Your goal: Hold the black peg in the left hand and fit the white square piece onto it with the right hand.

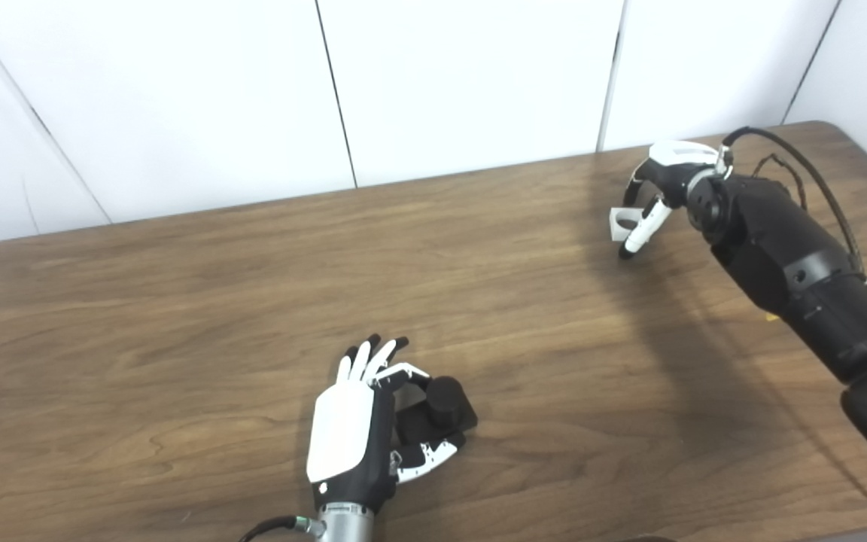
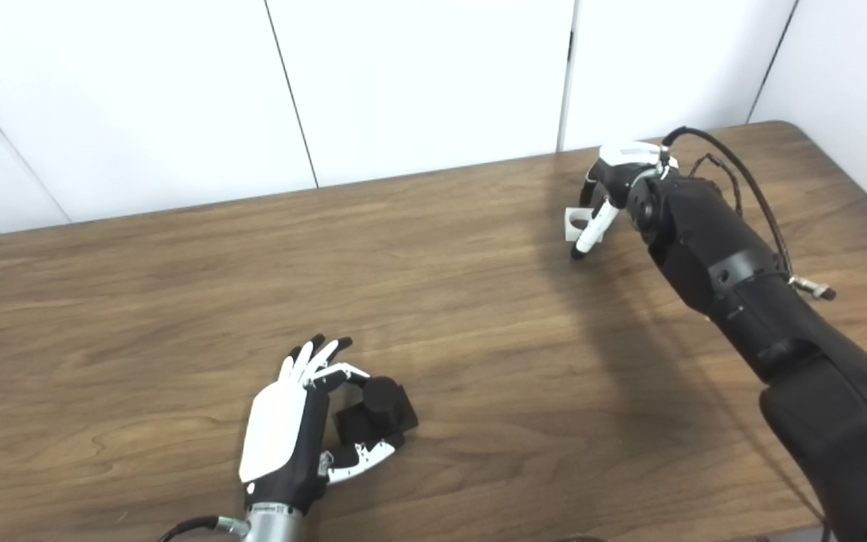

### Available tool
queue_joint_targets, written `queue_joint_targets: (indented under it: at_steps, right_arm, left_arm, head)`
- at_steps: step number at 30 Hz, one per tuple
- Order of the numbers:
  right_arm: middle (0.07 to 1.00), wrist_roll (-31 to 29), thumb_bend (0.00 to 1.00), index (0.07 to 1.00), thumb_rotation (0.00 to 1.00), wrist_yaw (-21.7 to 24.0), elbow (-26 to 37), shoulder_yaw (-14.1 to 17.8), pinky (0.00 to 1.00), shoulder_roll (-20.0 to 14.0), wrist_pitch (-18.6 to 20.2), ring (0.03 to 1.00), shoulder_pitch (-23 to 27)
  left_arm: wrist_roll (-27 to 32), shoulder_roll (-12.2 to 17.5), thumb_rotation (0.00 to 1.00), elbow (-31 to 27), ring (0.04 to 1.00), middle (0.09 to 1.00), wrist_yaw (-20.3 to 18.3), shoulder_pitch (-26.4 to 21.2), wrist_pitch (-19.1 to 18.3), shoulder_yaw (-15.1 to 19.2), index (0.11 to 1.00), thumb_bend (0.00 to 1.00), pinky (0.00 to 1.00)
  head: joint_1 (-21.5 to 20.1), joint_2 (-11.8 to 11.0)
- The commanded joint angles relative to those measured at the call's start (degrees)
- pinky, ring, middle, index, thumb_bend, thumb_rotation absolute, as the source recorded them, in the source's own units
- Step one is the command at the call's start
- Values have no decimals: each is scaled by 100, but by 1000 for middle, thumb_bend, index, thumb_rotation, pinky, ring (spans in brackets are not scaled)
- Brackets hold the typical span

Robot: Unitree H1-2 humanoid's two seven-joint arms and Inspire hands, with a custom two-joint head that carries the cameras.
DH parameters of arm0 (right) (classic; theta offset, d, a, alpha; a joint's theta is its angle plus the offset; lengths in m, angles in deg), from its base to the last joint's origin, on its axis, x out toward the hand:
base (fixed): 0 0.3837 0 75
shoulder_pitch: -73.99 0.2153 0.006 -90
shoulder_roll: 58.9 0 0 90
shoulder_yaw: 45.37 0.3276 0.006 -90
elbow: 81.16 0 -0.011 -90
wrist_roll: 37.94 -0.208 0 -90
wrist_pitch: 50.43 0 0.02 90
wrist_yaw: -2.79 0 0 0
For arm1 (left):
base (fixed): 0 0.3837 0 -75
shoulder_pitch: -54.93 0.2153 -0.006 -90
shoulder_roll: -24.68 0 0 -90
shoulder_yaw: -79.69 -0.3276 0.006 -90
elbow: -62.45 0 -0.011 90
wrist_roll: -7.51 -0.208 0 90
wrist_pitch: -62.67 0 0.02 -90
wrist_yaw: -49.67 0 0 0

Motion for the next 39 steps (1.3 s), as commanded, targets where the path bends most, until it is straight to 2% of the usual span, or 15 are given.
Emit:
queue_joint_targets:
  at_steps: [1, 8, 12, 17, 19, 21, 39]
  right_arm:
    - [876, 37, 776, 652, 268, 66, -95, -56, 766, -98, -61, 945, 62]
    - [896, 28, 730, 646, 262, 36, -88, -66, 761, -130, -179, 968, 30]
    - [889, -33, 693, 631, 205, -3, -67, -5, 761, -119, -192, 966, 1]
    - [874, -63, 699, 617, 205, -28, -81, -8, 741, -113, -187, 948, 8]
    - [864, -108, 567, 526, 164, -71, -113, 27, 737, -95, -180, 935, 4]
    - [855, -128, 532, 502, 154, -99, -139, 37, 740, -89, -179, 929, -1]
    - [841, -267, 520, 492, 147, -219, -83, 72, 760, -113, -232, 920, -70]
  left_arm:
    - [-48, -258, 78, 14, 978, 895, 65, 388, -27, -24, 489, 516, 1000]
    - [-44, -272, 79, 29, 979, 896, 78, 366, -37, -18, 489, 515, 1000]
    - [-21, -269, 78, 26, 980, 896, 82, 364, -22, -12, 489, 515, 1000]
    - [4, -275, 78, 50, 985, 899, 117, 364, 5, -8, 489, 516, 1000]
    - [-8, -271, 78, 61, 980, 896, 138, 361, 15, -17, 489, 516, 1000]
    - [-32, -270, 78, 50, 978, 896, 126, 360, -13, -30, 489, 516, 1000]
    - [-2, -286, 78, 73, 978, 894, 174, 362, -27, -33, 489, 516, 1000]
  head:
    - [-9, 5]
    - [9, -12]
    - [7, -15]
    - [10, -26]
    - [20, -26]
    - [15, -27]
    - [3, -29]
